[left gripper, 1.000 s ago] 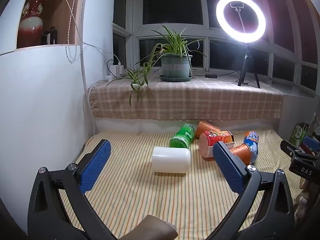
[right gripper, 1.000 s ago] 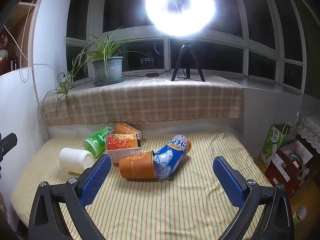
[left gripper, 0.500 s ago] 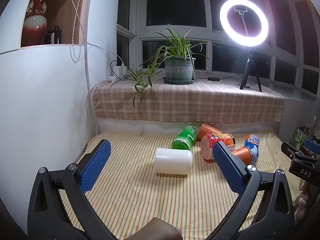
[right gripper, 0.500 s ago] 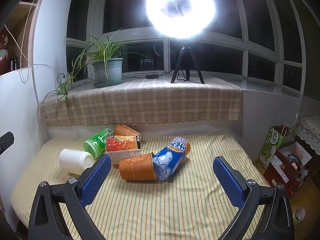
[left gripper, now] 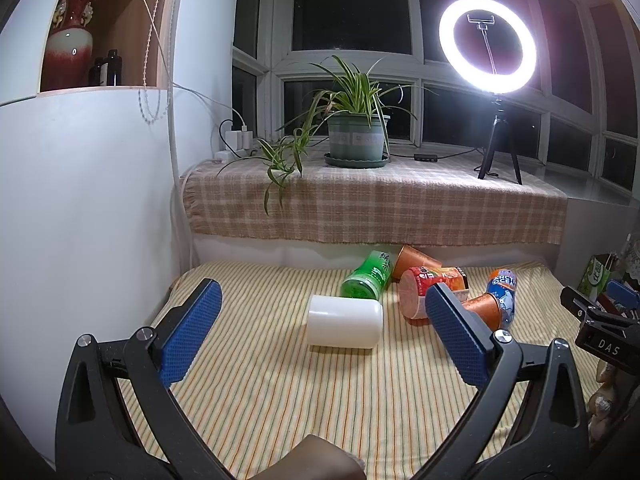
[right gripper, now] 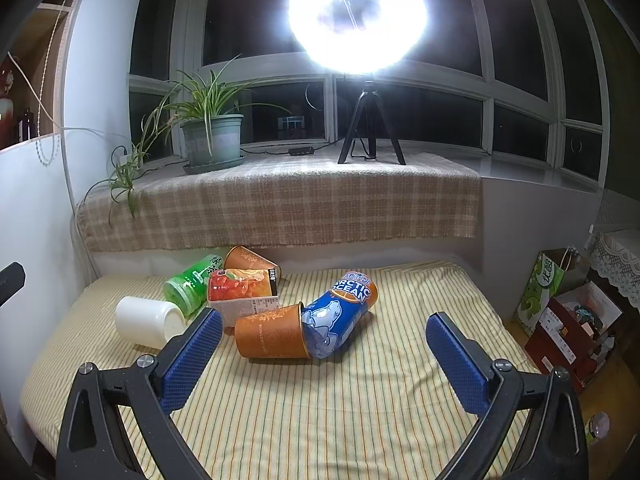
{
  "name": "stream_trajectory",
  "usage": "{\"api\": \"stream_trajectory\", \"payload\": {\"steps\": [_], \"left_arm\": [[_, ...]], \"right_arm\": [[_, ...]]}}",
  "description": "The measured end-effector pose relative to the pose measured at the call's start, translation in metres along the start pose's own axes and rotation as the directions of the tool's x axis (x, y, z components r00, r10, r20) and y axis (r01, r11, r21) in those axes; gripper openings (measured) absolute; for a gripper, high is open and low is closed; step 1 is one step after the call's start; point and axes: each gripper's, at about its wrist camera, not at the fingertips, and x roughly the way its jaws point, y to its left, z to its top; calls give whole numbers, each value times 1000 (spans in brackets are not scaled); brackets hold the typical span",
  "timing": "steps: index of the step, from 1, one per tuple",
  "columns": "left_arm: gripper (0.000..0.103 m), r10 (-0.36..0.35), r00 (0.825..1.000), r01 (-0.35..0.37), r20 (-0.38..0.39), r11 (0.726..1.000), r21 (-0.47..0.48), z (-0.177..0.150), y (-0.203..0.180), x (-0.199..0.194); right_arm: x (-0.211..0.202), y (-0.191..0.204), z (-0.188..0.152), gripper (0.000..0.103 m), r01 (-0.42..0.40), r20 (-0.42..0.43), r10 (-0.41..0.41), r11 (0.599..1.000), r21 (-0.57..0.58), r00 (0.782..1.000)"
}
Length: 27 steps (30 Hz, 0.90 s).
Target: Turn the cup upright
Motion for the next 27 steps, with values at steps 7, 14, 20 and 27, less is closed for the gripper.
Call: {"api": "stream_trajectory", "payload": {"steps": [7,14,20,27], "left_arm": [[103,1,1000,-1,0,1000,0,1,-2,-1],[103,-1,1000,1,-3,1000,-2,2,-3,-1],[103,-2,1000,2,-2,1000,-2,2,-3,-1],[103,-3,1000,3,-3,1000,-3,2,-3,-1]], "right_arm": [[0,-1,-1,103,2,-5,-2,1000,1,1000],[0,-2,-2,103,1,-12,-1,1000,-1,1000],[1,-2,-2,103,2,-18,-2,1000,-1,1000],[1,-2,-2,103,1,-19,-1,1000,-1,1000]]}}
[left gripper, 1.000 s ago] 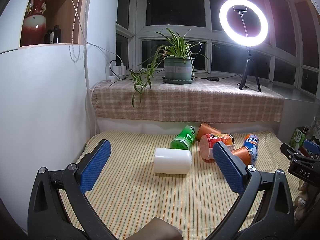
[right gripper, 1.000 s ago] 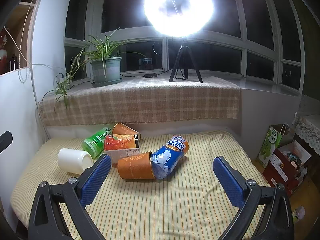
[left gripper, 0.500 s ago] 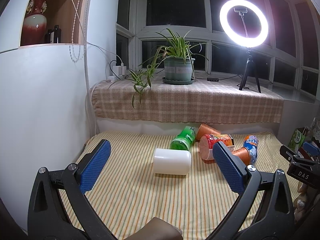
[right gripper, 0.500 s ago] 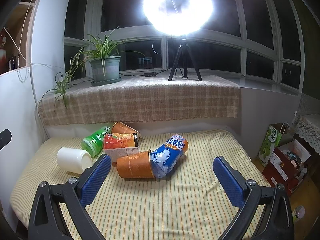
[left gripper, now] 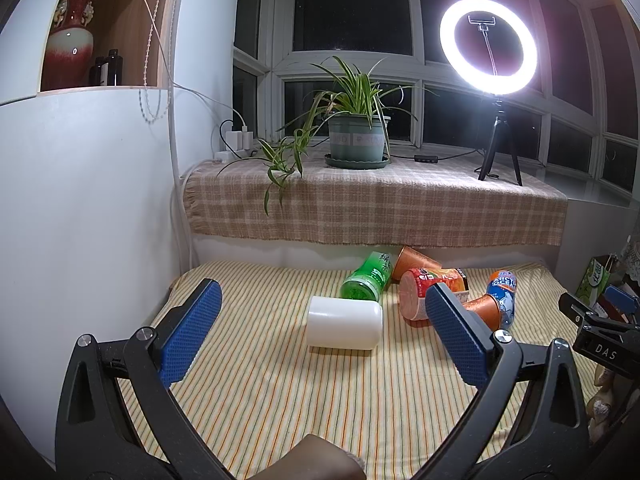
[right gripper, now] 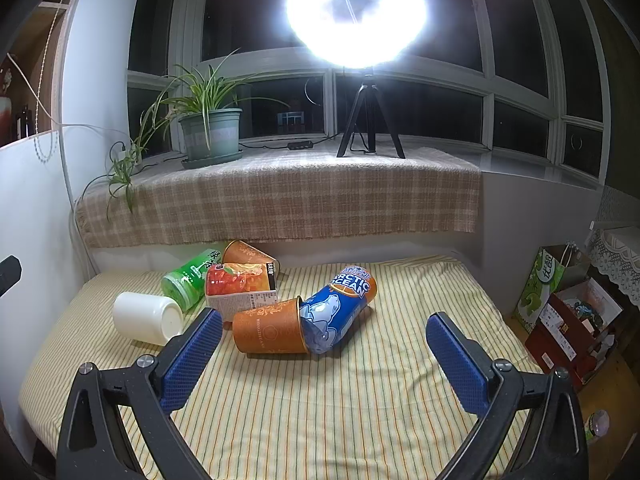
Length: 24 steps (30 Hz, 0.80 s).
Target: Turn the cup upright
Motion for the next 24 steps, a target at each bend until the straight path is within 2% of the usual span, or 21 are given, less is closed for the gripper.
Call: {"api": "stream_trajectory", "payload": {"steps": [24], "left_arm": [[103,-3,1000,3,-17,1000,-1,-3,-1,9]], "right_arm": [[13,-2,1,103,-6,-46,7,1000,22,999]]}}
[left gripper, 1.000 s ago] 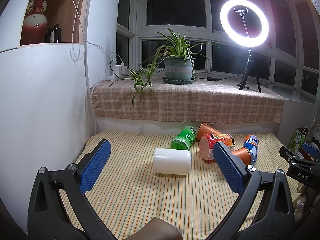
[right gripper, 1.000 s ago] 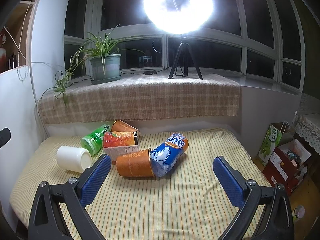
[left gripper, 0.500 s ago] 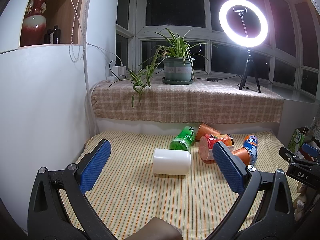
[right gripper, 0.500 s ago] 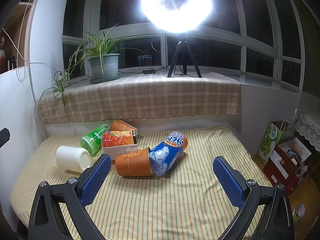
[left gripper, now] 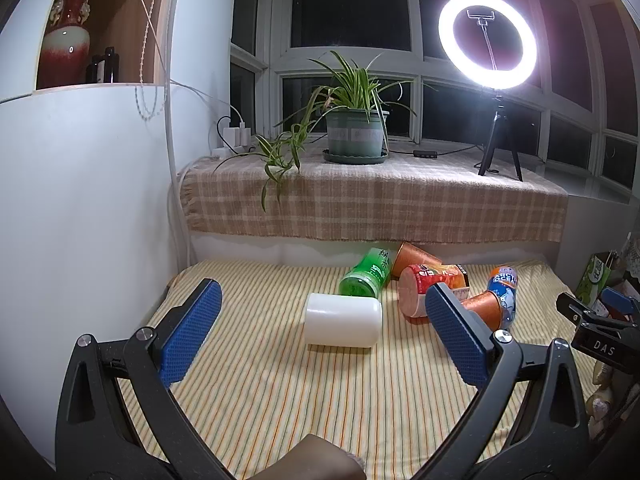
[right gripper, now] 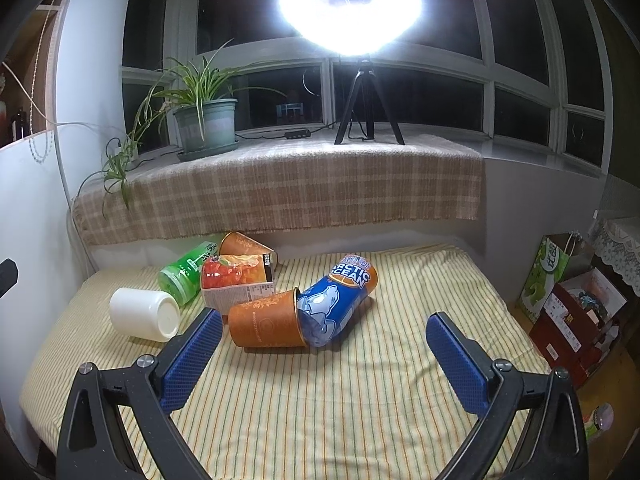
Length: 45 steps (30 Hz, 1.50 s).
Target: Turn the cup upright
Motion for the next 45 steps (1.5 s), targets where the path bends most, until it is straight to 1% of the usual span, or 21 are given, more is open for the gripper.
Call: {"api": "stream_trajectory", "payload": {"steps": [8,13,22,25,30,32,34,35,39,41,43,45], "left_arm": [[103,1,1000,-1,-8,1000,2,-3,3,3],[103,6,1000,-6,-19,1000,1,-6,5,5],[103,21,998,-21,-53,1000,10,-17,8,9],[103,29,998,-29,-63,1000,12,-19,9,10],[103,41,996,-40,-78,999,15,-24,12,10],[103,45,995,-44,-86,999,16,-26,14,11],[103,48,994,-46,-96,999,16,-28,15,12],[103,50,994,-48,-100,999,16,-29,16,12],[103,55,992,-54,-115,998,14,-33,19,14],[103,57,991,-56,-120,998,13,-34,20,15],[103,58,990,-58,-127,998,11,-36,22,16],[103,63,989,-62,-134,998,9,-37,24,17]], "right_arm": [[15,-5,0,103,-12,-35,12,1000,17,999],[32,-11,2,103,-26,-69,28,999,36,997],[69,-40,15,103,-59,-135,78,988,140,988],[91,-55,22,103,-79,-180,119,974,213,976],[129,-73,27,102,-87,-245,162,953,291,956],[144,-79,26,99,-95,-275,189,942,322,943],[160,-86,24,97,-101,-301,224,922,374,927],[164,-87,23,96,-103,-307,235,915,390,922],[187,-94,18,93,-119,-338,300,877,465,892],[200,-95,14,91,-126,-353,336,856,502,873],[210,-94,11,88,-122,-367,358,838,531,859],[218,-92,8,87,-124,-374,383,819,561,845]]}}
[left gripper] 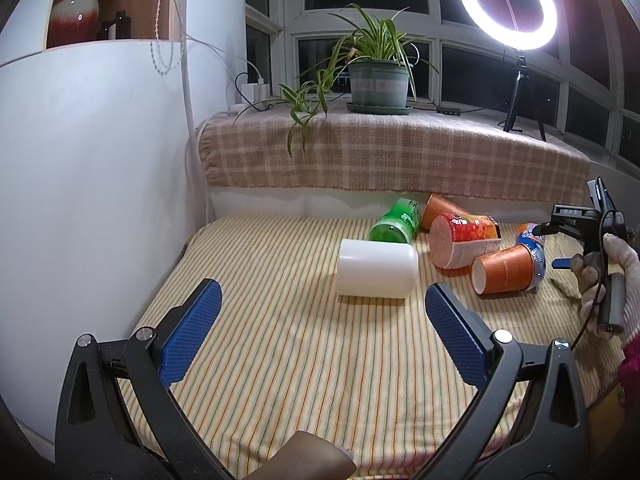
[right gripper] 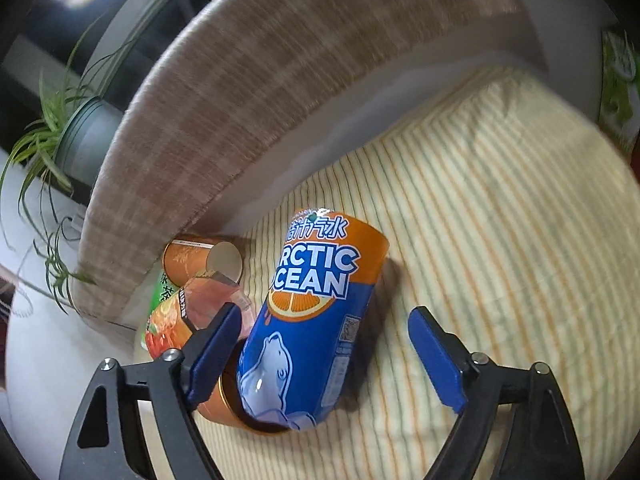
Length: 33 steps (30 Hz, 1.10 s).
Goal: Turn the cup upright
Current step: 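Move the right gripper to the lying blue Arctic Ocean cup and close on it, then lift the blue cup with the right gripper and carry it toward the left gripper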
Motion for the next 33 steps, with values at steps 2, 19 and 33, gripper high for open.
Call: {"api": "stream_trajectory", "payload": {"steps": [2,19,33], "left_arm": [[103,2,1000,-2,-6,1000,-2,-1,1,1],[103,15,1000,-15,-22,1000,-8,-3,5,6],[103,10,1000,-10,-19,1000,-3,-5,4,7]], "right_arm": [[9,0,1,87,-12,-18,12,1000,18,1000],[36,6,10,65,-45,-61,48,998,52,997],[0,-13,19,60,-29,20,28,999,24,999]]}}
